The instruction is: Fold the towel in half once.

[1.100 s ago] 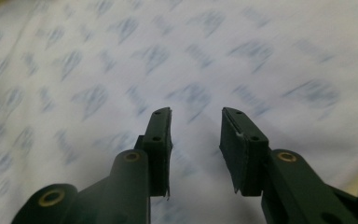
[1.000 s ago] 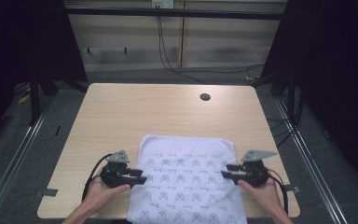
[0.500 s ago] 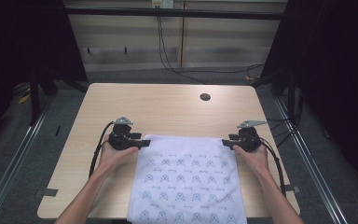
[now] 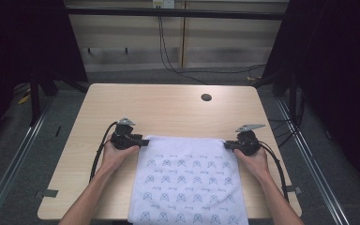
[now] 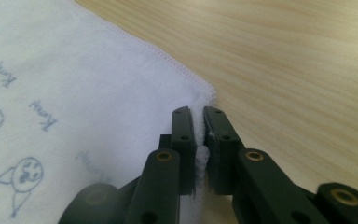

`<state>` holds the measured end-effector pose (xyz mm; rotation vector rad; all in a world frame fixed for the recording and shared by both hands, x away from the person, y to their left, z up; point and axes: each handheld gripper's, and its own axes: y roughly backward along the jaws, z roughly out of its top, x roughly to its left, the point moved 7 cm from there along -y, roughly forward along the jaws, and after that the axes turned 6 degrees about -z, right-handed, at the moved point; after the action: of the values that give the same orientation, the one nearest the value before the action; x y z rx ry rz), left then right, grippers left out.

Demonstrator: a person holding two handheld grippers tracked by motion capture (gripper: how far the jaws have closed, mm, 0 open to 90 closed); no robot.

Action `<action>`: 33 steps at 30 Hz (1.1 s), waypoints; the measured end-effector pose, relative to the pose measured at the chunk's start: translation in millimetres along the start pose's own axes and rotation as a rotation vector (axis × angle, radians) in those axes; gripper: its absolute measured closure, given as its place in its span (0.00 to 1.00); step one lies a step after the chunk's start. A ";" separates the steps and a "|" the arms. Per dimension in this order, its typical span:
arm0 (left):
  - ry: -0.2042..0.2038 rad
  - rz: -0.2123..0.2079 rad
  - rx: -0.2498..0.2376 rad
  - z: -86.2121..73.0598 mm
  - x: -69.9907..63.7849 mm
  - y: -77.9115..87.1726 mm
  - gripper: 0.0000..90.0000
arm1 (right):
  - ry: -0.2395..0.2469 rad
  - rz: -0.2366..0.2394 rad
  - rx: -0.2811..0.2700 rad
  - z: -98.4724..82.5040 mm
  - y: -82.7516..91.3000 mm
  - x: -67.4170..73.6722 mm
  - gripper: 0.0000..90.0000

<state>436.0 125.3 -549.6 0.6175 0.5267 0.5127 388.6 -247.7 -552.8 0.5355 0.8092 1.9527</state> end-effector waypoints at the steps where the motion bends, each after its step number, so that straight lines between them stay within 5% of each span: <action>1: -0.008 -0.003 0.003 -0.3 -1.8 -1.7 0.61 | -0.003 0.008 0.002 -0.1 0.2 1.1 0.93; 8: -0.058 -0.018 0.041 -2.6 -16.7 -4.7 0.95 | -0.042 0.063 -0.040 5.9 7.3 3.3 0.95; 20: -0.024 -0.079 -0.140 26.9 -18.7 35.8 0.97 | -0.084 0.110 -0.174 47.6 39.6 -5.6 0.96; 33: -0.027 -0.026 -0.233 74.5 -8.3 57.1 0.97 | -0.061 0.071 -0.245 116.1 61.4 -19.1 0.96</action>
<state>457.8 130.6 -458.1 0.3942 0.4408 0.5316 437.0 -249.0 -429.2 0.4789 0.5094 2.0548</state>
